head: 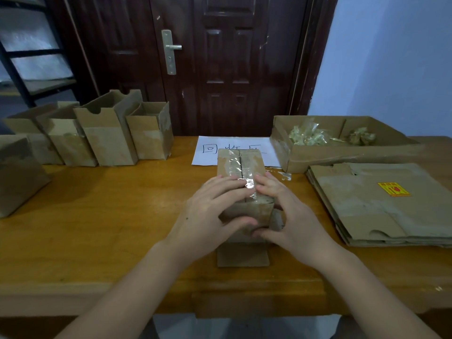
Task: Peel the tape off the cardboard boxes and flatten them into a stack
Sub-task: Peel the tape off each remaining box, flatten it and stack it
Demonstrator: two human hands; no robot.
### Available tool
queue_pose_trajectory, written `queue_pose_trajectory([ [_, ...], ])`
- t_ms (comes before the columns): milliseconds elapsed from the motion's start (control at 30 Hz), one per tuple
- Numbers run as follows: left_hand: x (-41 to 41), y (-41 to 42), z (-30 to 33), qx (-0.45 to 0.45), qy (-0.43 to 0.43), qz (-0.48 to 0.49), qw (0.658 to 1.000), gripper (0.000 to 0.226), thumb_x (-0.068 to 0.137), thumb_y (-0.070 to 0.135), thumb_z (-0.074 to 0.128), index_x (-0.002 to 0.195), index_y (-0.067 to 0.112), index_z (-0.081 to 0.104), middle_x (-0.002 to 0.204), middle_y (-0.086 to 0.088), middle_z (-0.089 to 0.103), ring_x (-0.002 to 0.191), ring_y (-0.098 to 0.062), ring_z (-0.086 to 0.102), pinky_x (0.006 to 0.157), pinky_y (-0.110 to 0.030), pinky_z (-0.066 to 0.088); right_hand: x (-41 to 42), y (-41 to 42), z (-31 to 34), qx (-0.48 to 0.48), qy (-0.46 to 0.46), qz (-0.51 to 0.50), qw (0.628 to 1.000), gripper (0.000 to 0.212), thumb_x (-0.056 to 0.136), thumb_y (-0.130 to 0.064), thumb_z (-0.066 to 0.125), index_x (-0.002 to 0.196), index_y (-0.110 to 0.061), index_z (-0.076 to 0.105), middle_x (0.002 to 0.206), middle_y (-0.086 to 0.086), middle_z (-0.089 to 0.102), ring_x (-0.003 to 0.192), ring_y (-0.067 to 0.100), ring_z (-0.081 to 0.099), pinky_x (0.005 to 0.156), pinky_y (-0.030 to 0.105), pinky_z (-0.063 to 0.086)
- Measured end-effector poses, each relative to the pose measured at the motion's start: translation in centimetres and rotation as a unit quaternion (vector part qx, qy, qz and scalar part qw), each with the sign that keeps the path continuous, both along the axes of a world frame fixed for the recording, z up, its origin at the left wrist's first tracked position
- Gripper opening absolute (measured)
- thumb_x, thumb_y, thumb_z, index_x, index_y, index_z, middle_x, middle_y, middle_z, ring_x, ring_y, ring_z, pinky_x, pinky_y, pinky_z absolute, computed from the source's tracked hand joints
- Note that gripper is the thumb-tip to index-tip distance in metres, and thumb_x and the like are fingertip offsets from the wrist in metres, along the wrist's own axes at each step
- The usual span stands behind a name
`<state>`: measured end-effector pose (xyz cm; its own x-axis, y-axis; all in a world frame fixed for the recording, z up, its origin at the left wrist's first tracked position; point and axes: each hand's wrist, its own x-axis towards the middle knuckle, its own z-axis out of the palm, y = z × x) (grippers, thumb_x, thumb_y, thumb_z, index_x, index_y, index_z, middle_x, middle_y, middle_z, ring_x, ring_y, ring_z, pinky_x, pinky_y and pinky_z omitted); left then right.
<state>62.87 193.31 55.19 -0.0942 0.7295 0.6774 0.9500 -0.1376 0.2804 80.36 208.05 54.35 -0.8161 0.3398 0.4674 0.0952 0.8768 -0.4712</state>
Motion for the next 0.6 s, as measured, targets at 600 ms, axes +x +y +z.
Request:
queue_pose_trajectory([
  [600, 1.38, 0.96, -0.7, 0.028, 0.043, 0.04, 0.998, 0.041, 0.098, 0.048, 0.061, 0.126, 0.019, 0.071, 0.134, 0.005, 0.067, 0.137, -0.016, 0.051, 0.121, -0.046, 0.034, 0.05, -0.58, 0.39, -0.019, 0.004, 0.004, 1.0, 0.094, 0.075, -0.027, 0.088, 0.147, -0.042, 0.029, 0.155, -0.037, 0.021, 0.152, -0.004, 0.013, 0.122, 0.04, 0.031],
])
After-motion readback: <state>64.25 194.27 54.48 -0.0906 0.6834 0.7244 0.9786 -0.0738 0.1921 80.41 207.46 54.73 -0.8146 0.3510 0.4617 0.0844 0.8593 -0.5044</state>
